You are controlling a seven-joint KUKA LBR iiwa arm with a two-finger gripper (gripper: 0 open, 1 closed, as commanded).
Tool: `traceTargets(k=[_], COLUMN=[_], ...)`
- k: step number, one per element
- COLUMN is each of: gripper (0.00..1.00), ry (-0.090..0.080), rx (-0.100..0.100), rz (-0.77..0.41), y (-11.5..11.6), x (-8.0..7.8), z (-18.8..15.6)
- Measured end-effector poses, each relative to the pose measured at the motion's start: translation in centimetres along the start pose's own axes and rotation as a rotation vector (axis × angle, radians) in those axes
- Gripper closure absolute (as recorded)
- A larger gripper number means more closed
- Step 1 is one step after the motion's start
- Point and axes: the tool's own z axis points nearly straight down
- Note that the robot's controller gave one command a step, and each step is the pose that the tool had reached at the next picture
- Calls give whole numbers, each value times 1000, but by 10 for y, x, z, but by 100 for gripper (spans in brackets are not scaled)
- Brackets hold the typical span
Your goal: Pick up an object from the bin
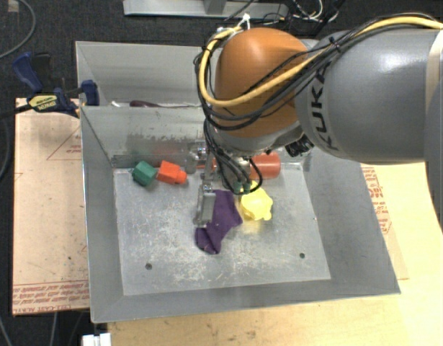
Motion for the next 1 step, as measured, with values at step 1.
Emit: traceTargets(k=[1], gripper=[0], ry=[-1], rx=[1], rz=[-154], y=[-48], x=[13], z=[47])
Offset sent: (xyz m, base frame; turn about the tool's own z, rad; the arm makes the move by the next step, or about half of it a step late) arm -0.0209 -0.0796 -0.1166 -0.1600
